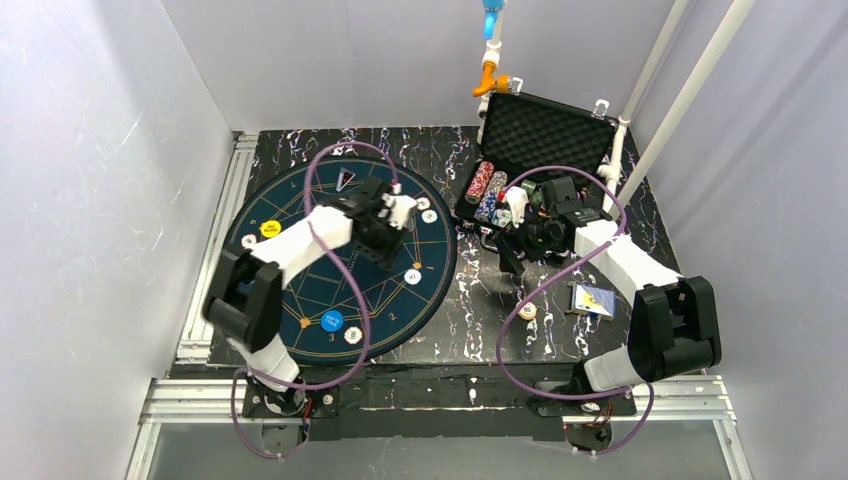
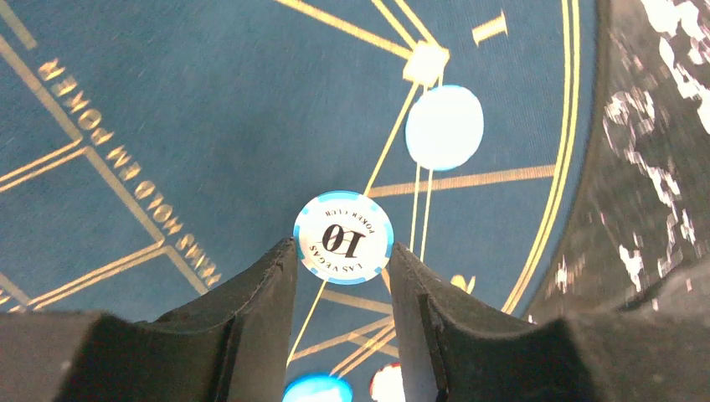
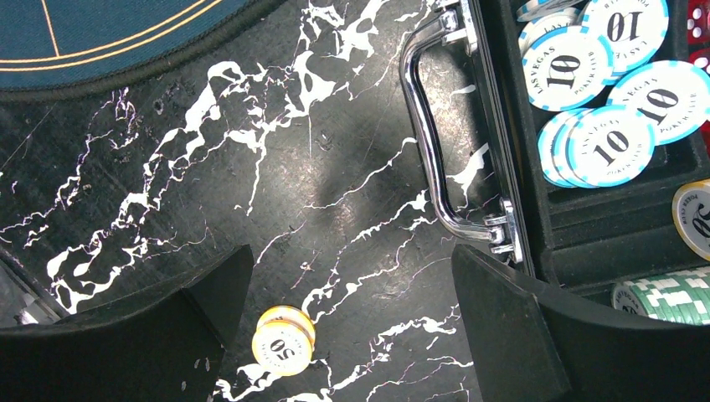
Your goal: Distribute texas hold em gaming equipment
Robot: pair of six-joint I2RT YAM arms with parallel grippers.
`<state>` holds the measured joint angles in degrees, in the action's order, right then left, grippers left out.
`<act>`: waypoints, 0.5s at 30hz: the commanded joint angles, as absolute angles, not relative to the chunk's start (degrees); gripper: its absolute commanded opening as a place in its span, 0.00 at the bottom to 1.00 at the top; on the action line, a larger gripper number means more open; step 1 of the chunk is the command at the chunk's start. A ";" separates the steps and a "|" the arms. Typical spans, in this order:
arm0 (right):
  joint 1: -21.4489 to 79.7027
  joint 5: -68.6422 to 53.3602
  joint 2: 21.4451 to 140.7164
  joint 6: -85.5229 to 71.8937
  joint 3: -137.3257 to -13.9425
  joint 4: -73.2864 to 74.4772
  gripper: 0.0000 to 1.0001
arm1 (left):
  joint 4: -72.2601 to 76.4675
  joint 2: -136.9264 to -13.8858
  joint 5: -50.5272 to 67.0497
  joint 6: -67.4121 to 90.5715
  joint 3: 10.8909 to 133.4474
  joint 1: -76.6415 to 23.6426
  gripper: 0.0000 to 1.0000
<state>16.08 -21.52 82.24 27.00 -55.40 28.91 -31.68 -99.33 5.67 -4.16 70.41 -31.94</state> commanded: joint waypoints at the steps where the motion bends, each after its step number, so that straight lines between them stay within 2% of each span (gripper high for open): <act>1: 15.69 -23.04 82.25 27.53 -56.51 28.64 0.98 | -41.18 -86.62 20.46 -19.11 66.45 -23.86 0.17; 7: 15.73 -23.29 82.41 27.68 -56.51 28.75 0.98 | -57.11 -75.00 29.80 -40.45 60.18 -12.90 0.15; 15: 15.81 -23.33 82.62 27.74 -56.60 28.87 0.98 | -65.32 -60.65 26.03 -54.16 46.18 -9.41 0.12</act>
<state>16.08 -22.09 82.24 27.20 -55.40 28.95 -57.67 -65.17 25.15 -44.25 50.39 -10.13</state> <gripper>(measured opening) 0.981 0.398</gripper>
